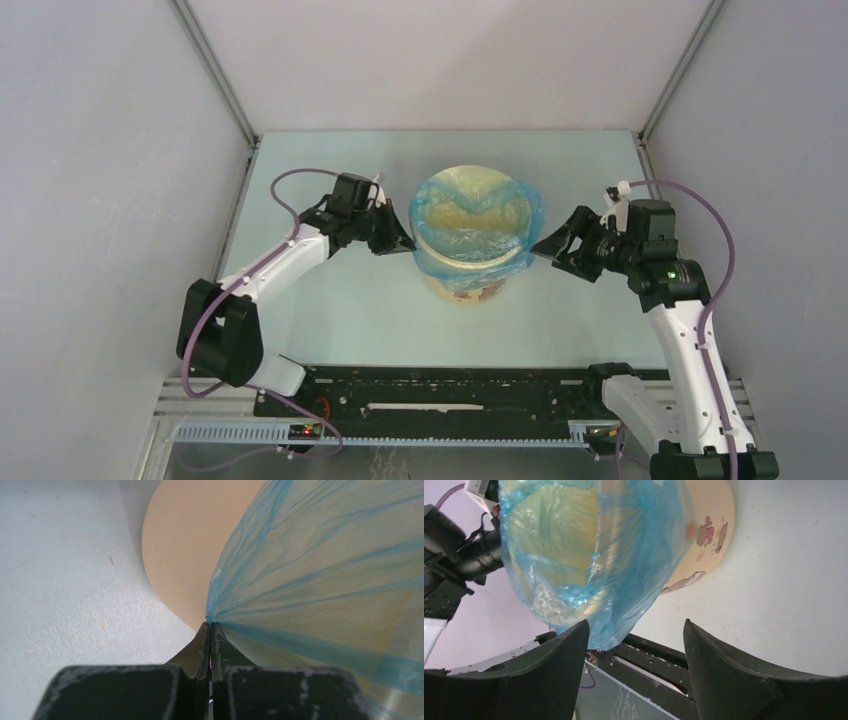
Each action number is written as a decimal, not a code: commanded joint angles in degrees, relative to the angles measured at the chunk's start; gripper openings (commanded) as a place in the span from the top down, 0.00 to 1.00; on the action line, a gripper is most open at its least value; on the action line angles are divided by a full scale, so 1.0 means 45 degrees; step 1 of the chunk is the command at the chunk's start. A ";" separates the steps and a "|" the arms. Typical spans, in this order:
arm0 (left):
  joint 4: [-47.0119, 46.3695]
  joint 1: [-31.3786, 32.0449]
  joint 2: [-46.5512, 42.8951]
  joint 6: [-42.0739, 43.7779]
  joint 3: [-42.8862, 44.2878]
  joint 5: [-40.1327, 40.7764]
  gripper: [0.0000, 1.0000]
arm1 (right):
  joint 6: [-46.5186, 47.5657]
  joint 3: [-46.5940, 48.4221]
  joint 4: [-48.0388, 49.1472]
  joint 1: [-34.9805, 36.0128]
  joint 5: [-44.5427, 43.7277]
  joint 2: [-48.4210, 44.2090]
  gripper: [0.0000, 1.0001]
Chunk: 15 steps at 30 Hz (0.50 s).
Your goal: Put the trash bags into the trash bin
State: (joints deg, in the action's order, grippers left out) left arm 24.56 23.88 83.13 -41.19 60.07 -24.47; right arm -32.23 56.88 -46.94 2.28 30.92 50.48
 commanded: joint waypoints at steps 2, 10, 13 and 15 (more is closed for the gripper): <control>-0.0315 0.0065 -0.0296 -0.0194 -0.0126 -0.0349 1.00 | -0.0350 0.0150 0.0296 0.0734 0.0552 -0.0147 0.23; -0.0378 0.0065 -0.0251 -0.0222 0.0181 -0.0325 1.00 | -0.0358 -0.1181 0.1301 0.1116 0.0128 -0.0437 0.41; -0.0361 0.0065 -0.0184 -0.0202 0.0286 -0.0399 1.00 | -0.0310 -0.1517 0.1734 0.1133 0.0152 -0.0371 0.44; -0.0370 0.0070 -0.0192 -0.0229 0.0312 -0.0402 1.00 | -0.0565 -0.1894 0.2201 0.1112 0.0102 -0.0327 0.48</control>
State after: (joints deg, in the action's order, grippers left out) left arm 24.51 23.88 83.13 -41.60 60.10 -24.64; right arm -33.54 50.06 -42.52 7.25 31.77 49.34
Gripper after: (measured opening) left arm 0.005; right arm 0.547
